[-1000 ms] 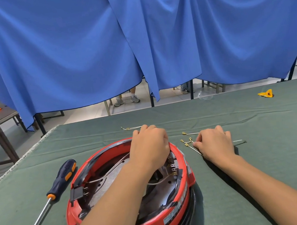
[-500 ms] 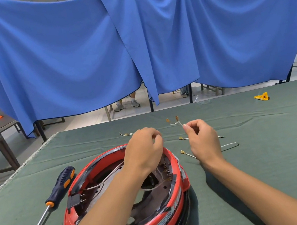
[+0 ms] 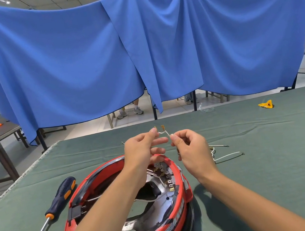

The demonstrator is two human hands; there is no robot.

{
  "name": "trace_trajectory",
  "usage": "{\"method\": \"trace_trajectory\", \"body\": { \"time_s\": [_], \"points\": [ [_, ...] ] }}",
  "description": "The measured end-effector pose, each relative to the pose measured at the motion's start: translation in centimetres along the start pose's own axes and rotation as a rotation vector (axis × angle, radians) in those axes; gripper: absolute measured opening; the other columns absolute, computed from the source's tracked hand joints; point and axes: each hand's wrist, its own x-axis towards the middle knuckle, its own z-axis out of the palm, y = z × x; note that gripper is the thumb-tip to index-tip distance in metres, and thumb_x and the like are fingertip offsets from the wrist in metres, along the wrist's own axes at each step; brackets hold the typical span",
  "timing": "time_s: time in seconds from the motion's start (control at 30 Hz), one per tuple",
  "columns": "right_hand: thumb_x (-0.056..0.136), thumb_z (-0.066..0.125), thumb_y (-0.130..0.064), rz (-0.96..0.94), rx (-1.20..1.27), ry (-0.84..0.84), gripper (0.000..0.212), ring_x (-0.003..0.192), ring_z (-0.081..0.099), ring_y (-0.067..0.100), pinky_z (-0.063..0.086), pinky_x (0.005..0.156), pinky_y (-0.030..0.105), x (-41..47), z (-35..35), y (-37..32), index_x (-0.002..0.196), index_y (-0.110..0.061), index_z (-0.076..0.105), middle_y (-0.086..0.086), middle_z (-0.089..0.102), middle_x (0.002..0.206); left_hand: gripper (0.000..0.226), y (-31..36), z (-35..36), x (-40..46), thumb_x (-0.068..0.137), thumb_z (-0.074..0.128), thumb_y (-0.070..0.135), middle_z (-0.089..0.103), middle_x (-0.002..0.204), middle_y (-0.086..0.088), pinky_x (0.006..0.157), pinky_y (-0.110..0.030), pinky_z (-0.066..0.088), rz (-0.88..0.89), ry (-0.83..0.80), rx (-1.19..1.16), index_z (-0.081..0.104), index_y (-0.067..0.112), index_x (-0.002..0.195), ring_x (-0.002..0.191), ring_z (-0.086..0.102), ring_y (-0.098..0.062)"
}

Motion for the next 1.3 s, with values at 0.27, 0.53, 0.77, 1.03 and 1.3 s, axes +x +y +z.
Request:
{"method": "trace_trajectory", "body": {
  "time_s": [0.27,0.53,0.77,1.03,1.3],
  "points": [
    [0.092,0.061,-0.019,0.023,0.074,-0.062,0.014,0.055,0.051,0.002,0.049,0.06,0.032,0.0,0.3,-1.0,0.078,-0.017,0.063,-0.005,0.062,0.068,0.011,0.5,-0.9,0.4,0.088,0.063,0.02,0.075,0.079,-0.002,0.042,-0.019,0.049,-0.123,-0.054,-0.258,0.067,0.01,0.087,0.049,0.06,-0.005],
    [0.094,0.055,-0.024,0.022,-0.042,-0.026,0.021,0.063,0.055,0.005,0.049,0.065,0.036,-0.6,0.1,-0.9,0.075,-0.018,0.062,-0.006,0.063,0.069,0.013,1.3,-3.0,-0.3,0.083,0.069,0.019,0.053,0.061,0.001,0.04,-0.02,0.041,-0.221,-0.086,0.075,0.073,0.007,0.084,0.047,0.047,-0.008],
    [0.092,0.056,-0.019,0.06,-0.246,-0.078,0.012,0.092,0.057,0.013,0.048,0.083,0.034,-1.1,0.4,0.5,0.083,-0.028,0.056,-0.005,0.062,0.094,0.013,-0.4,-3.8,-1.2,0.078,0.073,0.018,0.057,0.054,0.007,0.041,-0.016,0.036,-0.299,-0.084,0.424,0.077,0.007,0.084,0.048,0.046,-0.008],
    [0.094,0.051,-0.013,0.155,-0.254,-0.222,0.018,0.091,0.064,0.015,0.052,0.083,0.036,-1.0,0.7,0.9,0.095,-0.017,0.069,-0.003,0.069,0.093,0.01,-1.3,-3.6,-1.3,0.084,0.068,0.012,0.062,0.058,0.001,0.041,-0.016,0.04,-0.279,-0.13,0.523,0.075,0.006,0.08,0.041,0.052,-0.007],
    [0.093,0.05,-0.013,0.151,-0.245,-0.206,0.02,0.09,0.064,0.019,0.053,0.082,0.039,-1.0,0.6,1.0,0.093,-0.016,0.07,0.0,0.069,0.093,0.013,-1.5,-3.6,-1.4,0.086,0.063,0.01,0.059,0.057,-0.001,0.04,-0.016,0.04,-0.307,-0.136,0.506,0.07,0.007,0.076,0.04,0.051,-0.009]
  ]
}}
